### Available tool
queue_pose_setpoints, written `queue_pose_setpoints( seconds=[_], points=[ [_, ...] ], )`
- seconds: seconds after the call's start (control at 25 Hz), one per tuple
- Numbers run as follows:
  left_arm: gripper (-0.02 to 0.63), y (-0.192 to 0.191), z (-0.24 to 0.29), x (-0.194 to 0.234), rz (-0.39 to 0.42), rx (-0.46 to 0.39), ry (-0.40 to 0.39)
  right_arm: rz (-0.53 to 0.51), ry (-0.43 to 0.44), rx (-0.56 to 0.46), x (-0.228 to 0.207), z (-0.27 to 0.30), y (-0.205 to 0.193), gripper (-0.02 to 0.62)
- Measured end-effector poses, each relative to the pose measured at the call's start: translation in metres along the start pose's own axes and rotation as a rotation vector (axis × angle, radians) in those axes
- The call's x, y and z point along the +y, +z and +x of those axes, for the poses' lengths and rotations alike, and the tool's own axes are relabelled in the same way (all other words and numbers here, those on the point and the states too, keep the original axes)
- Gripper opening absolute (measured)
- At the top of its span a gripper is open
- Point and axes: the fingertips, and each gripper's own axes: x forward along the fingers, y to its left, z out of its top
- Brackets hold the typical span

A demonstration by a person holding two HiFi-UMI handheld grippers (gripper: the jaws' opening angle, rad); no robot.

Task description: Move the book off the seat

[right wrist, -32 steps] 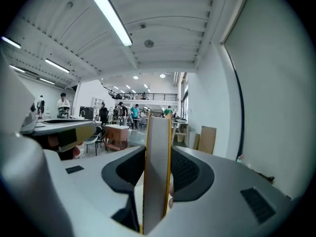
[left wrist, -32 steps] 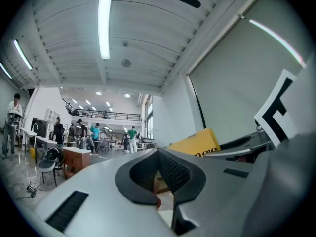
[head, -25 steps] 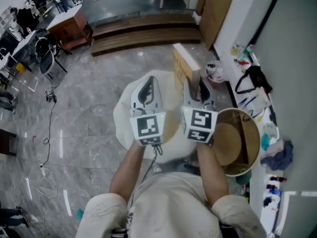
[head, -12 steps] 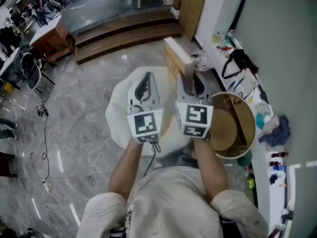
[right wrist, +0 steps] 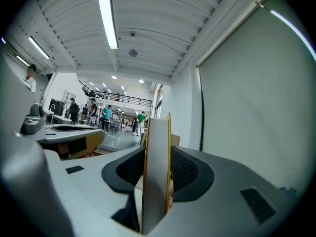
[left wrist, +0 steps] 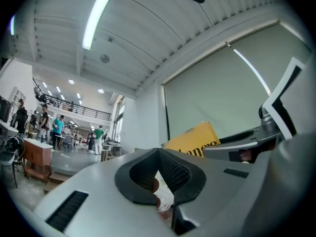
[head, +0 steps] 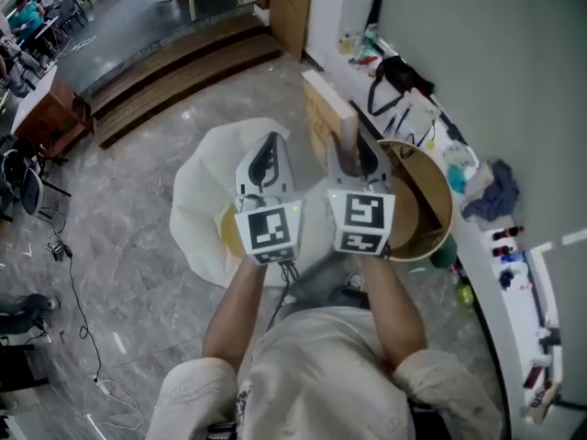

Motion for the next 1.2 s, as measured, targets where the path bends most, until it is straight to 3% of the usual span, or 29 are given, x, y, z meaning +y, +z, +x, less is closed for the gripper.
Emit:
queue_pose_setpoints(
  seconds=[0.28,0.72,1.2],
  points=[
    [0.002,-0.008,0.03,-0.067,0.0,-0.003,-0.119,0.022,-0.123,0.024,-0.072,-0.013,-0.02,0.156],
    [0.002,-0.017,0.085,-0.196,-0.011,0.017,-0.244,0.066,-0.239,0.072,-0.204,-0.034,-0.058,0.156],
    [0.002,-0.044,0.128,-0.379,-0.025,0.043,-0.368,0.115,-0.332,0.129,-0.368,-0.073,-0.113,0.156]
  ],
)
